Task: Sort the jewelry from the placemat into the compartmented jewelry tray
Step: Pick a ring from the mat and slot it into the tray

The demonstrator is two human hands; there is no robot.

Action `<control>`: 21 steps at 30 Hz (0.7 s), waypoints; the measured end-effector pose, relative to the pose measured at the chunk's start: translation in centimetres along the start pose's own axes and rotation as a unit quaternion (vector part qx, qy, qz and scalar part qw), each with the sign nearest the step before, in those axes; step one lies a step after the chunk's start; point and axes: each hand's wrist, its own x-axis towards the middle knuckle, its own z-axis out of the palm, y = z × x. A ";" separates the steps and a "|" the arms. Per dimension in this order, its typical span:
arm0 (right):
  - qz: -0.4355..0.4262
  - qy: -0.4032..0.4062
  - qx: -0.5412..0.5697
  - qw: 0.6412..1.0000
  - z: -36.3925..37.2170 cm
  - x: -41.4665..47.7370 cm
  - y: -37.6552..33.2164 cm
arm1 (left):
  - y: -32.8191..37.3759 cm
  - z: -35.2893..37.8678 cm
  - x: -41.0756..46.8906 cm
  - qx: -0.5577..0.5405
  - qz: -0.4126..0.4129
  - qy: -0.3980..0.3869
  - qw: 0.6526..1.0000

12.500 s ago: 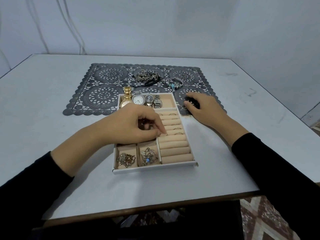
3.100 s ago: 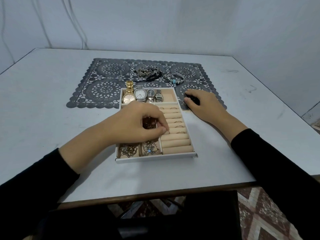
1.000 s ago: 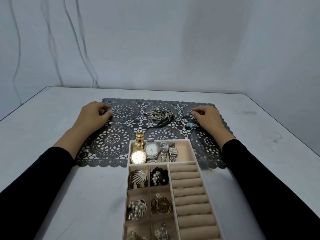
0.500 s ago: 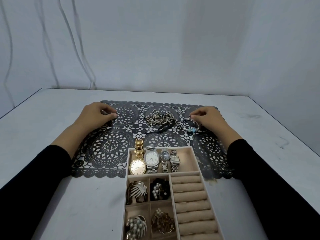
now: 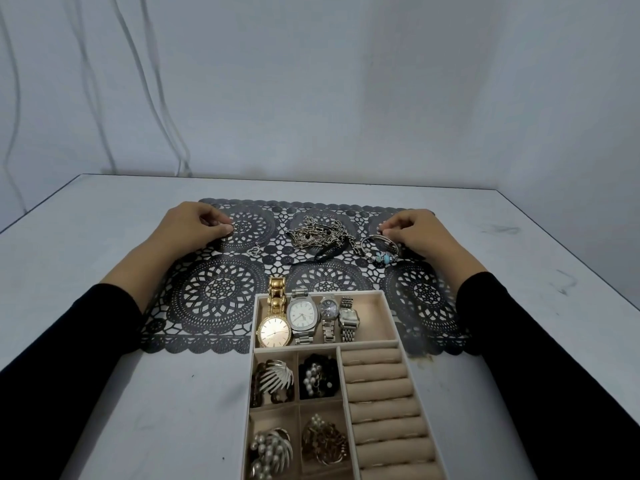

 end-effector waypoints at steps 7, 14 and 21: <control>0.014 -0.005 -0.009 1.000 -0.9 0.5 0.8 | 0.0 0.0 0.2 -0.001 -0.003 -0.006 1.000; 0.003 -0.001 -0.028 1.000 -0.6 0.3 0.8 | 0.5 0.8 0.0 -0.006 0.016 0.004 1.000; 0.003 0.042 -0.032 0.999 0.0 0.4 0.9 | 1.2 1.7 -0.1 -0.009 0.023 0.013 1.000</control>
